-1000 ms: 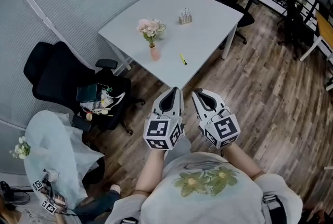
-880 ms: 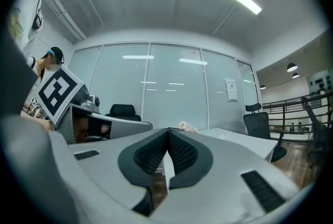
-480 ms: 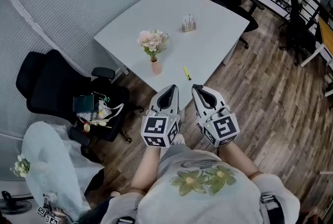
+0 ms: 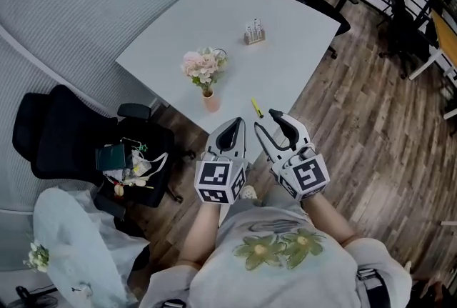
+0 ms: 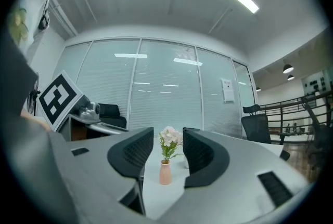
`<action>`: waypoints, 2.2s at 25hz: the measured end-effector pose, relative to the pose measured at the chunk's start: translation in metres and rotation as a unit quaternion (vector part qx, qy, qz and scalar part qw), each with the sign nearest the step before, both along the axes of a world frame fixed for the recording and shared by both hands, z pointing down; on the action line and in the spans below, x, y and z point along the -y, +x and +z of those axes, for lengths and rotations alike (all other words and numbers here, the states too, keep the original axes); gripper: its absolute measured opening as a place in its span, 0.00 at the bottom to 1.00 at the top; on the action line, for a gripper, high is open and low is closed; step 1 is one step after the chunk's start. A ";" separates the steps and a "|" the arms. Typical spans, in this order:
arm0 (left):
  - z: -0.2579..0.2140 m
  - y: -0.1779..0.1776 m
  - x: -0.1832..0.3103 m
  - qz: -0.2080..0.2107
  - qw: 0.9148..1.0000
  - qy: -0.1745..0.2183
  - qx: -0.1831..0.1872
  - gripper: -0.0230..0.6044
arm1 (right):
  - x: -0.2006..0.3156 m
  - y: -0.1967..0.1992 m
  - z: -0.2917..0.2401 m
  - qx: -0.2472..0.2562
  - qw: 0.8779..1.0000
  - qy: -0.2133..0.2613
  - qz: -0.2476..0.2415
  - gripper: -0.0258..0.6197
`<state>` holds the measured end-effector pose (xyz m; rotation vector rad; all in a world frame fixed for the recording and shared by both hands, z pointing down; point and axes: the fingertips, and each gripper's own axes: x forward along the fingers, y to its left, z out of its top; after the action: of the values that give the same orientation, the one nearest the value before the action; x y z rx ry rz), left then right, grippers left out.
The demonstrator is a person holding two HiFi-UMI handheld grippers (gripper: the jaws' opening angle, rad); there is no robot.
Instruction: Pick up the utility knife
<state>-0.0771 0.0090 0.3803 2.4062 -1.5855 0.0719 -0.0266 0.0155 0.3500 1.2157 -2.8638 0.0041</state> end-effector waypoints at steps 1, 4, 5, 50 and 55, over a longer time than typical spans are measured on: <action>0.004 0.000 0.004 0.003 1.000 -0.004 0.002 0.04 | 0.004 -0.001 0.002 0.000 1.000 -0.001 0.001 0.32; 0.016 0.000 0.013 0.008 1.000 -0.017 0.000 0.04 | 0.013 -0.001 0.008 -0.004 1.000 -0.007 0.008 0.33; 0.019 0.000 0.016 0.009 1.000 -0.021 -0.001 0.04 | 0.016 -0.001 0.010 -0.006 1.000 -0.009 0.011 0.33; 0.111 -0.009 0.138 -0.039 0.991 -0.125 0.022 0.04 | 0.164 0.003 0.148 -0.073 0.987 -0.142 0.001 0.33; 0.120 -0.015 0.140 -0.046 0.990 -0.135 0.022 0.04 | 0.168 0.001 0.168 -0.083 0.984 -0.160 -0.001 0.33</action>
<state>-0.0921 -0.1314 0.5003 2.1366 -1.5877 0.3036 -0.0259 -0.1525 0.5176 1.0932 -2.5916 0.3335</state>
